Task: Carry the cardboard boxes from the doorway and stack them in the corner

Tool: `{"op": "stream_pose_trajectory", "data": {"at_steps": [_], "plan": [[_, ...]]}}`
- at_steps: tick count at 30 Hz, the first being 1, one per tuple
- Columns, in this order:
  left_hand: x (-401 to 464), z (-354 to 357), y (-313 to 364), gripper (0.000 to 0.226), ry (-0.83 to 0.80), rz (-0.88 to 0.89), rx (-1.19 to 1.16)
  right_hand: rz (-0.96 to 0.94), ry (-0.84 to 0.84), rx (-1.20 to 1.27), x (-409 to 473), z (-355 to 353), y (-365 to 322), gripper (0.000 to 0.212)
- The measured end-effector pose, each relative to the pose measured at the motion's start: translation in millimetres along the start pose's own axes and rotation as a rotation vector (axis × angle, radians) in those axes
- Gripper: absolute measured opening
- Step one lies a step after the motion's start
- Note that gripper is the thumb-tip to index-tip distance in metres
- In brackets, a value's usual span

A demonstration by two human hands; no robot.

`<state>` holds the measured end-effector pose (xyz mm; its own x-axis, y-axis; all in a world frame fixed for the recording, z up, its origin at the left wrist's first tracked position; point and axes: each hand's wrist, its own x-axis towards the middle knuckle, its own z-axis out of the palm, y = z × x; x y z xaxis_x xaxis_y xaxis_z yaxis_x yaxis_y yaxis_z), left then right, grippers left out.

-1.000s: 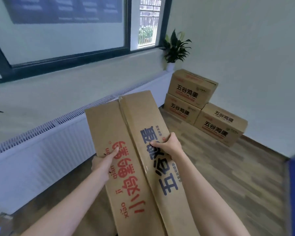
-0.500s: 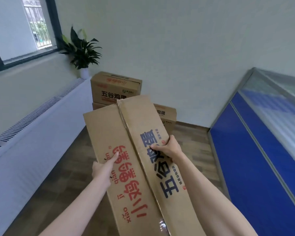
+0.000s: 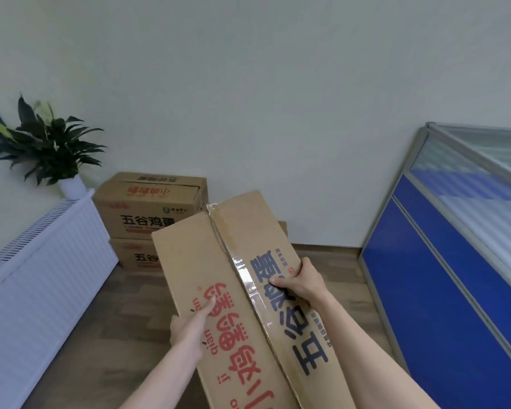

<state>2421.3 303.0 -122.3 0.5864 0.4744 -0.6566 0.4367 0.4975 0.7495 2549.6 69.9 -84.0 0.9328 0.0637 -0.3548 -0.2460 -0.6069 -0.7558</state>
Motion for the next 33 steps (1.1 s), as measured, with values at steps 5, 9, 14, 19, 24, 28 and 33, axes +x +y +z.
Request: {"op": "stream_pose_trajectory", "data": {"at_steps": [5, 9, 14, 19, 24, 28, 33], "plan": [[60, 101, 45, 0.089, 0.014, -0.012, -0.013, 0.007, 0.0, -0.01, 119, -48, -22, 0.104], [137, 169, 77, 0.106, 0.037, -0.056, -0.034, 0.004, -0.031, -0.036, 223, -67, -46, 0.094], [236, 249, 115, 0.105, 0.07, -0.111, -0.033, 0.011, -0.056, -0.061, 349, -83, -84, 0.084], [273, 329, 200, 0.075, 0.105, -0.024, -0.162, 0.021, -0.092, -0.122, 472, -110, -134, 0.085], [306, 388, 234, 0.051, 0.002, 0.024, -0.194, -0.008, -0.156, -0.213, 576, -119, -168, 0.092], [371, 437, 242, 0.068, 0.188, -0.117, -0.263, -0.035, -0.251, -0.29, 665, -107, -181, 0.08], [447, 475, 229, 0.094, 0.427, -0.222, -0.36, -0.105, -0.43, -0.372, 765, -79, -186, 0.074]]}}
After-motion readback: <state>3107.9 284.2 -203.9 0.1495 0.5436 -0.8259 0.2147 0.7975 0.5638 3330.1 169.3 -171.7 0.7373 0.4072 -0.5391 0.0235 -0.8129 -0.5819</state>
